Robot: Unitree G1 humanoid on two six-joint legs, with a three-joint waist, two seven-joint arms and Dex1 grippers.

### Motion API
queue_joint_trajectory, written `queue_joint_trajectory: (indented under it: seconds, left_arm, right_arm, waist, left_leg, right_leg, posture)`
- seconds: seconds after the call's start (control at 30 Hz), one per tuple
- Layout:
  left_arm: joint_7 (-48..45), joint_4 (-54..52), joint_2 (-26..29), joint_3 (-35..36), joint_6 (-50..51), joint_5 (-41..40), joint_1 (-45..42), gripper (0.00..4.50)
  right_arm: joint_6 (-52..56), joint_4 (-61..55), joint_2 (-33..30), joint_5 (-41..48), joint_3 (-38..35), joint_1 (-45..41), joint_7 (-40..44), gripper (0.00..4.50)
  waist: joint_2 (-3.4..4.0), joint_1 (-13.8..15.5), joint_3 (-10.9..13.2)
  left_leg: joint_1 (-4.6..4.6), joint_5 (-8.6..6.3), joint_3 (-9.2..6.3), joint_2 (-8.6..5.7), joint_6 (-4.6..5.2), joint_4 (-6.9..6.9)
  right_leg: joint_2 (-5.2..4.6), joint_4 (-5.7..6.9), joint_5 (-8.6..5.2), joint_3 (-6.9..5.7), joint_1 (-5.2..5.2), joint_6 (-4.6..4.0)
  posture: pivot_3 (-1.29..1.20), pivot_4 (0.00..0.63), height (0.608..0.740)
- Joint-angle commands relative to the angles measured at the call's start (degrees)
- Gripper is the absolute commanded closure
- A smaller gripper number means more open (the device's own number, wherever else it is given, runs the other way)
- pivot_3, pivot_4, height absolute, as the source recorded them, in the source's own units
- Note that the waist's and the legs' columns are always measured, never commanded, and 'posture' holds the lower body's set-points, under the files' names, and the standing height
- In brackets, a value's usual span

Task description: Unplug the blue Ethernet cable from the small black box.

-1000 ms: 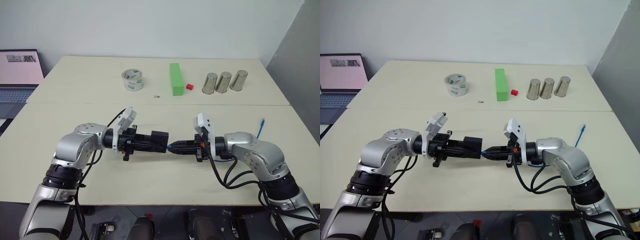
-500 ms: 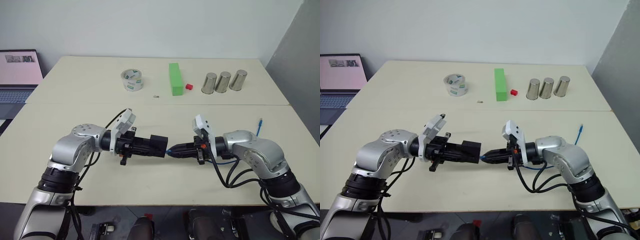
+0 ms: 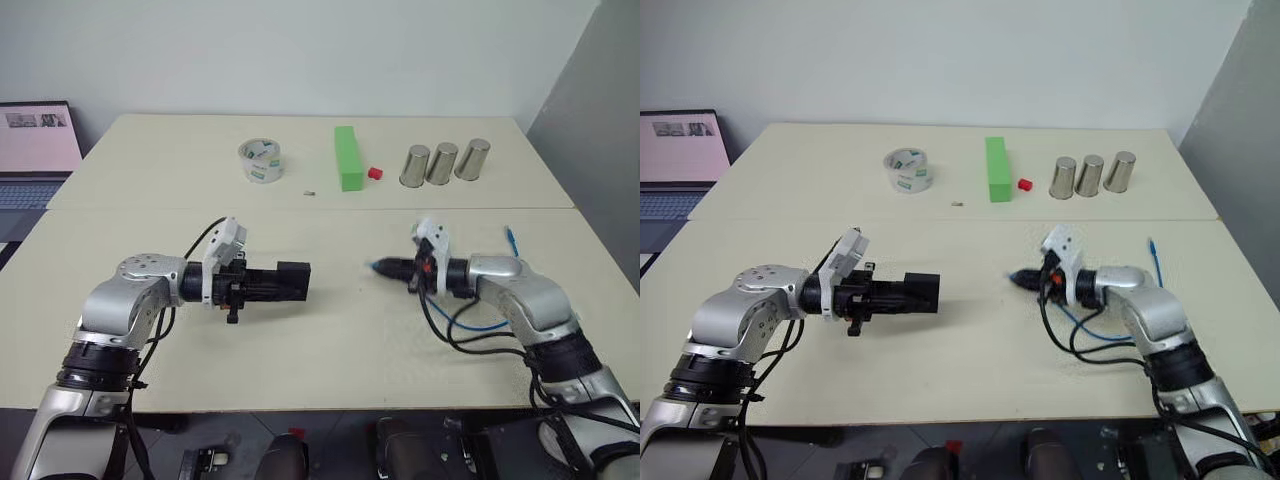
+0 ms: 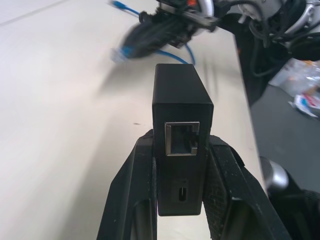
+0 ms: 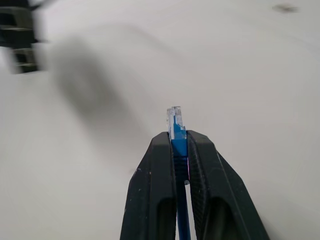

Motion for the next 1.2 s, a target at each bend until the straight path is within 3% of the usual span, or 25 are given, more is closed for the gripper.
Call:
queue_joint_trajectory:
  seconds: [0.03, 0.1, 0.3, 0.37, 0.43, 0.6, 0.8, 1.17, 1.2]
  left_arm:
    - [2.7, -2.3, -0.8, 1.9, 0.0, -0.4, 0.7, 3.70]
    - [3.6, -2.7, -1.3, 2.0, 0.0, -0.4, 0.9, 3.70]
    - [8.0, -3.0, -3.2, 3.0, -0.5, -0.3, 1.6, 3.70]
    - [17.3, -0.1, -7.6, 5.5, -7.0, 3.3, 1.1, 3.70]
    - [23.7, 2.3, -10.8, 6.8, -15.0, 7.5, 1.0, 3.70]
    - [37.0, 7.8, -16.8, 9.3, -29.9, 15.5, 1.7, 3.70]
    - [50.5, 17.3, -19.9, 12.7, -39.0, 20.8, 3.7, 3.70]
    - [55.0, 30.9, -22.2, 15.5, -44.9, 20.2, 2.1, 3.70]
    - [55.1, 31.2, -22.1, 15.5, -45.0, 20.5, 2.3, 3.35]
  right_arm:
    - [-9.8, 13.8, 1.0, -7.5, -3.7, -3.9, -10.7, 4.43]
    - [-10.9, 17.0, 1.7, -8.1, -4.2, -4.2, -10.7, 3.71]
    - [-10.3, 13.9, 2.3, -8.1, -5.7, -3.1, -9.4, 2.50]
    - [-5.2, -4.8, -1.7, 0.4, -5.4, 1.7, 1.6, 1.85]
    - [-0.5, -20.3, -5.4, 8.0, -4.3, 5.5, 10.4, 1.86]
    - [5.1, -33.5, -7.7, 10.0, -1.1, 7.1, 12.3, 1.86]
    - [4.3, -35.3, -6.9, 6.5, 3.0, 5.7, 11.8, 1.86]
    - [3.0, -30.0, -3.9, 1.1, 3.9, 3.5, 9.7, 1.86]
    - [3.0, -29.6, -3.7, 0.7, 3.8, 3.3, 9.5, 1.86]
  waist:
    - [0.01, 0.0, 0.0]
    - [0.01, 0.1, 0.0]
    - [0.02, 0.0, 0.0]
    - [0.02, -0.1, 0.0]
    - [0.31, 0.7, 0.2]
    - [0.21, 0.7, 0.1]
    - [0.21, 0.9, 0.1]
    - [0.21, 1.5, 0.1]
    - [0.21, 1.5, 0.1]
  left_leg:
    - [0.00, 0.00, 0.03, 0.00, 0.00, 0.00]
    - [-0.07, 0.00, 0.05, 0.00, 0.00, -0.05]
    - [-0.14, 0.00, 0.14, -0.01, 0.00, -0.09]
    - [-0.13, 0.00, 0.13, -0.01, 0.00, -0.07]
    - [-0.14, 0.00, 0.06, -0.02, 0.00, -0.04]
    - [-0.07, 0.00, -0.06, 0.02, 0.00, -0.01]
    - [0.01, 0.01, -0.06, -0.01, -0.02, 0.07]
    - [-0.01, 0.01, -0.12, -0.06, -0.03, 0.08]
    - [-0.01, 0.01, -0.12, -0.06, -0.03, 0.08]
  right_leg:
    - [0.00, 0.00, 0.03, 0.03, -0.01, -0.05]
    - [-0.01, 0.00, 0.17, 0.06, -0.10, -0.30]
    - [-0.03, 0.02, 0.18, 0.13, -0.20, -0.31]
    - [-0.03, 0.06, 0.18, 0.14, -0.20, -0.31]
    - [-0.05, 0.05, 0.17, 0.10, -0.18, -0.30]
    - [-0.04, -0.03, 0.18, -0.02, -0.04, -0.28]
    - [-0.04, -0.02, 0.11, 0.00, 0.04, 0.05]
    - [-0.09, -0.04, 0.28, -0.10, 0.08, -0.22]
    - [-0.09, -0.04, 0.28, -0.10, 0.08, -0.22]
  posture:
    - [0.00, 0.150, 0.740]
    - [0.00, 0.150, 0.740]
    - [0.00, 0.150, 0.740]
    - [0.00, 0.150, 0.740]
    - [0.00, 0.150, 0.740]
    - [0.00, 0.150, 0.740]
    - [0.00, 0.150, 0.740]
    - [0.00, 0.150, 0.740]
    - [0.00, 0.150, 0.740]
